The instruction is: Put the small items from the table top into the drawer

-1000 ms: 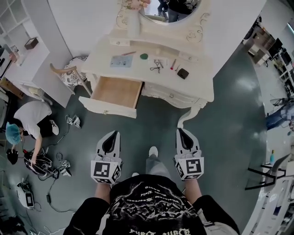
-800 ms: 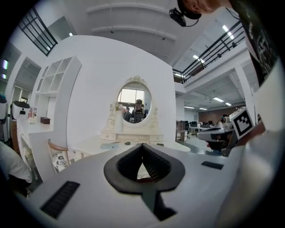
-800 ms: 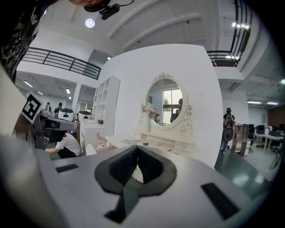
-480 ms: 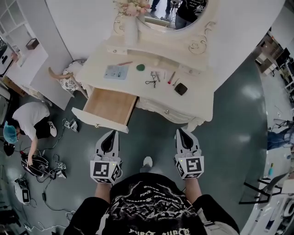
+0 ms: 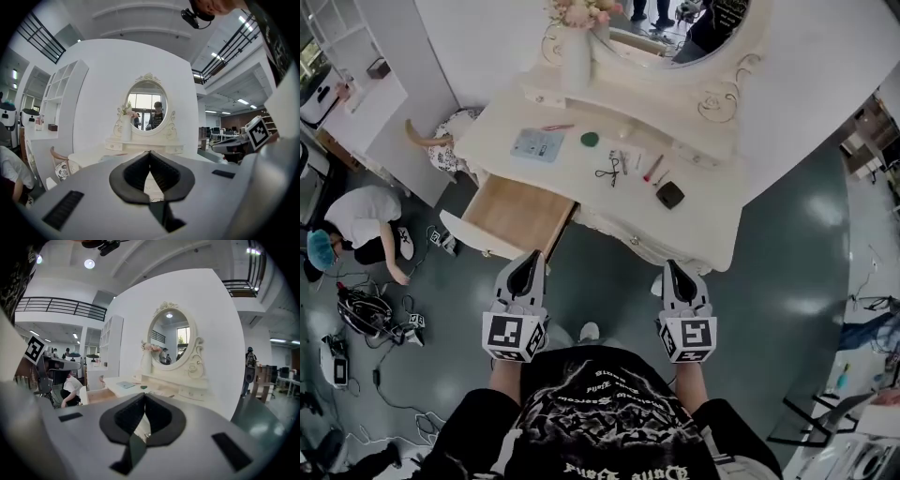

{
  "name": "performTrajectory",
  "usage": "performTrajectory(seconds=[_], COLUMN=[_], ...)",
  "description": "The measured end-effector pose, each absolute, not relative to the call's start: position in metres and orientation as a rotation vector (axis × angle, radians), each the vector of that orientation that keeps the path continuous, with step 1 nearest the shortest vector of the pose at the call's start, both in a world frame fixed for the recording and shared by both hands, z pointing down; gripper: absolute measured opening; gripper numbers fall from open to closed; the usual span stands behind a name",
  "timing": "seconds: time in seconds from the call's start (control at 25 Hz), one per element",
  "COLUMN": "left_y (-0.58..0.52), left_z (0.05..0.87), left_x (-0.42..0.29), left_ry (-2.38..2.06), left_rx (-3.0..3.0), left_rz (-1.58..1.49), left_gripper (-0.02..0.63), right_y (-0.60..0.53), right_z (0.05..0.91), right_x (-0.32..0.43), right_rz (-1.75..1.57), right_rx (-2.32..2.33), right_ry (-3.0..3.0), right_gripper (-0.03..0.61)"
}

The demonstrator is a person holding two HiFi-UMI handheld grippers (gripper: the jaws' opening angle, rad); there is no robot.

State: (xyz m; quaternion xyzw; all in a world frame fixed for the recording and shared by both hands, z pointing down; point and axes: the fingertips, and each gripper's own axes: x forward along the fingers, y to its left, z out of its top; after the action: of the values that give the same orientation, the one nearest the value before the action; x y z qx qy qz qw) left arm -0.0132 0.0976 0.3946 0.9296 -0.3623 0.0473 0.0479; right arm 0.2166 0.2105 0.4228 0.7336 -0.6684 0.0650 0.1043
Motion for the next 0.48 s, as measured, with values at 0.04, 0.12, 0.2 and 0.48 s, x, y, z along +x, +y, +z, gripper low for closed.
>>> performTrajectory(seconds=[0.04, 0.12, 0.2, 0.48], left_y=[0.097, 0.095, 0.092, 0.081], left_z=[0.396, 0.398, 0.398, 0.401], left_x=[-0.011, -0.005, 0.003, 0.021], left_ry=[-1.103, -1.098, -1.087, -1.032], left_rx=[2.833, 2.832, 2.84, 2.868], left_rz=[0.155, 0.164, 0.169, 0.188], left_gripper=[0.015, 0.015, 0.015, 0.015], right_y=[0.209, 0.205, 0.203, 0.195], right_z=[0.425, 0.428, 0.429, 0.435], right_x=[0.217, 0.221, 0.226, 0.236], right_rz=[0.199, 0.213, 0.223, 0.26], right_rx=[2.154, 2.143, 2.149, 2.15], right_ry=[-1.973, -1.977, -1.977, -1.949], right_gripper=[0.011, 0.011, 0.011, 0.011])
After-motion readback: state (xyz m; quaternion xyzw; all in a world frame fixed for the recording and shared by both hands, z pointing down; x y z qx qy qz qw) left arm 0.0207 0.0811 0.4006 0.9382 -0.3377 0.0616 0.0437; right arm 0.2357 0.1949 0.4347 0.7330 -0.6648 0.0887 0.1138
